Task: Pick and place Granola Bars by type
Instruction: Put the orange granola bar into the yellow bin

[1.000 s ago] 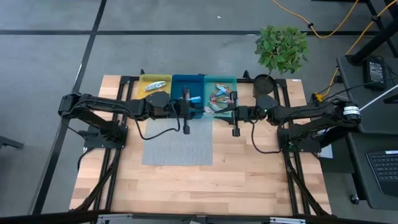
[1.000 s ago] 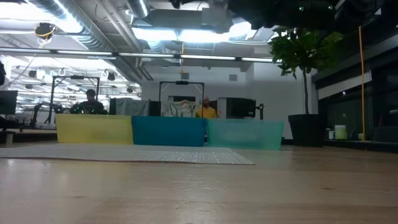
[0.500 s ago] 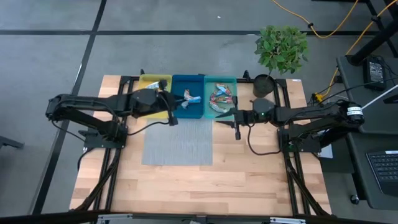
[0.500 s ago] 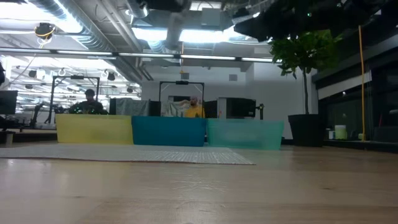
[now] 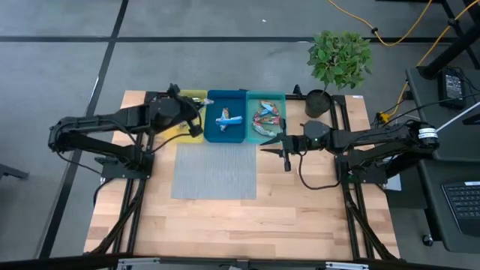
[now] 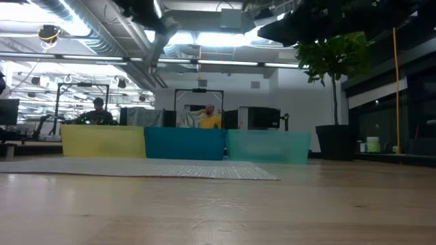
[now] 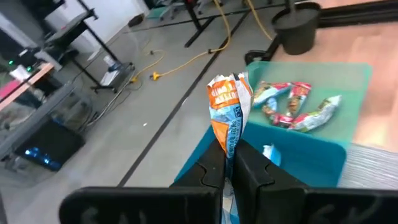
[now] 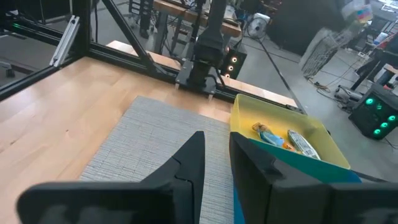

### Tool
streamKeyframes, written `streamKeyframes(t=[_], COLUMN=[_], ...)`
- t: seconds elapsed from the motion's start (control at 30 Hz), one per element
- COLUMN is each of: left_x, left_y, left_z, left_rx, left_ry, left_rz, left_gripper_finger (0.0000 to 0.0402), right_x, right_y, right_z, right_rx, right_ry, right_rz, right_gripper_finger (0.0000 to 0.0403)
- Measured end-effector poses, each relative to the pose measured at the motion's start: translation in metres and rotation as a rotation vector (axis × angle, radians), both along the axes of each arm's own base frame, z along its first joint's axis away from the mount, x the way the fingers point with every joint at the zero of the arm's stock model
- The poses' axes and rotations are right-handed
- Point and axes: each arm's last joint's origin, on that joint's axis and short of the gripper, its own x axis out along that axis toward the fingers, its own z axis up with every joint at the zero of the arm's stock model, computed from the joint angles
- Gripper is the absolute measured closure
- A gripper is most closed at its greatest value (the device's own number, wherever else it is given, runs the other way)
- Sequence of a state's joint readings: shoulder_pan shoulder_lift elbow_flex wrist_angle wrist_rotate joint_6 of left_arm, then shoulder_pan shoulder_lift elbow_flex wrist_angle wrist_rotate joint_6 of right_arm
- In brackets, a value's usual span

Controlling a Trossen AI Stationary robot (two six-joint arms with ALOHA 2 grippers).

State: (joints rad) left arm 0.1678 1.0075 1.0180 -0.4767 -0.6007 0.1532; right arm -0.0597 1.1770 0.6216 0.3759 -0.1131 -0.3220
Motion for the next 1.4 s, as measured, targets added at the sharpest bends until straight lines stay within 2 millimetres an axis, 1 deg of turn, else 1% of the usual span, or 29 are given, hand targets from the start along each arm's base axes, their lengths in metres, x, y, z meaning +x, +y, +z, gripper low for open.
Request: streamKeyframes(t=[0.1,0.27,0.4,0.5,0.67,0.8,0.9,1.1,1.27,1.4], left_x=[-0.007,-0.02,-0.031,-0.039,-0.047,-0.05,-0.047,-0.028,-0.014,-0.008], left_y=[0.008,0.022,0.031,0.04,0.058,0.077,0.092,0.112,0.124,0.133], left_z=[0.004,0.023,0.028,0.028,0.021,0.011,-0.003,-0.038,-0.069,-0.09], left_rx=[-0.009,-0.049,-0.119,-0.16,-0.231,-0.299,-0.366,-0.45,-0.476,-0.477], left_ry=[-0.018,-0.005,0.035,0.068,0.089,0.13,0.206,0.345,0.372,0.395], left_rz=[0.028,0.099,0.154,0.23,0.316,0.392,0.443,0.458,0.438,0.448], left_gripper_finger=[0.0398,0.0397,0.0398,0.0397,0.0398,0.0396,0.0397,0.0395,0.0398,0.0395], right_x=[0.0,0.0,0.0,0.0,0.0,0.0,0.0,0.0,-0.001,-0.002], right_y=[0.0,0.0,0.0,0.0,0.0,0.0,0.0,0.0,0.0,0.0], right_z=[0.0,0.0,0.0,0.0,-0.001,-0.001,-0.001,-0.002,-0.006,-0.01], right_rx=[0.0,0.0,0.0,0.0,0.003,0.003,0.003,0.004,0.008,0.011], right_ry=[0.0,0.002,0.003,0.004,0.007,0.008,0.008,0.023,0.066,0.09], right_rz=[0.0,0.0,0.0,0.0,0.0,0.001,0.001,0.001,0.002,0.001], right_gripper_finger=[0.0324,0.0325,0.0325,0.0325,0.0325,0.0325,0.0325,0.0325,0.0325,0.0325])
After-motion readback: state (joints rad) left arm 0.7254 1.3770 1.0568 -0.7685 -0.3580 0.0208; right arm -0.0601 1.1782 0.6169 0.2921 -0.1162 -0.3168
